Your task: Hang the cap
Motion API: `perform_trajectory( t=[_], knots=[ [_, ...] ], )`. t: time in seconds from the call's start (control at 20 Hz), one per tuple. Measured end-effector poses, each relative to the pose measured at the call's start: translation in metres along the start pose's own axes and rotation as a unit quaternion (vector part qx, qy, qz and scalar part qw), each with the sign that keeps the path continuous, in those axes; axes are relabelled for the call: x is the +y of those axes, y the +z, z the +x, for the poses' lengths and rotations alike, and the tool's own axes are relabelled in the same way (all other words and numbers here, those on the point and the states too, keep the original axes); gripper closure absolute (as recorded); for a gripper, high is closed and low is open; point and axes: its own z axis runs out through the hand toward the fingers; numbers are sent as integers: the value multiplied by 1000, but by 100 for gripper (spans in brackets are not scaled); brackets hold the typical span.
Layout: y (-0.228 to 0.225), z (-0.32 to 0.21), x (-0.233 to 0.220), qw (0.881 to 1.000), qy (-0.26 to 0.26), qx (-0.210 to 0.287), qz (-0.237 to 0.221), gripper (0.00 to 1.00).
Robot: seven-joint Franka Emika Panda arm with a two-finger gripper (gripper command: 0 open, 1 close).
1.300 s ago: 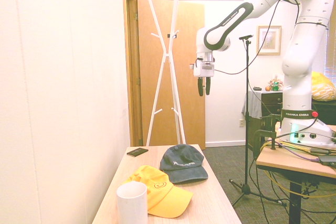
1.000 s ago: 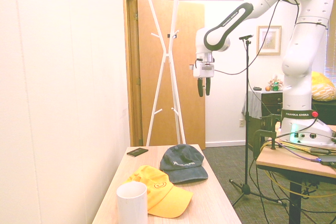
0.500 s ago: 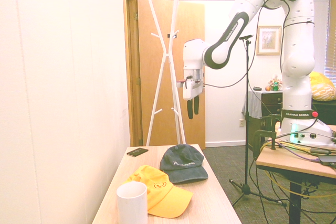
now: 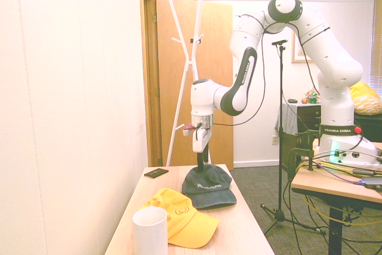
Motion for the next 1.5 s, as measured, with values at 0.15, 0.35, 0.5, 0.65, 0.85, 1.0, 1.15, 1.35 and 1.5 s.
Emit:
perform_trajectory(
  t=[0.15, 0.35, 0.5, 0.65, 0.85, 1.0, 1.15, 1.35, 1.5],
  knots=[
    [2, -1, -2, 1000, -8, 4, -3, 100],
    [2, 5, 0, 1000, -6, 6, -5, 100],
    [3, 7, 0, 1000, -4, 4, -5, 100],
    [2, 5, -1, 1000, -3, 3, -5, 100],
    [2, 2, -3, 1000, -2, 2, -5, 100],
    [2, 1, -4, 1000, 2, 0, -5, 100],
    [2, -1, -4, 1000, 2, -1, -5, 100],
    [2, -4, -6, 1000, 1, -2, -4, 100],
    [2, -5, -6, 1000, 2, -1, -4, 100]
  ],
)
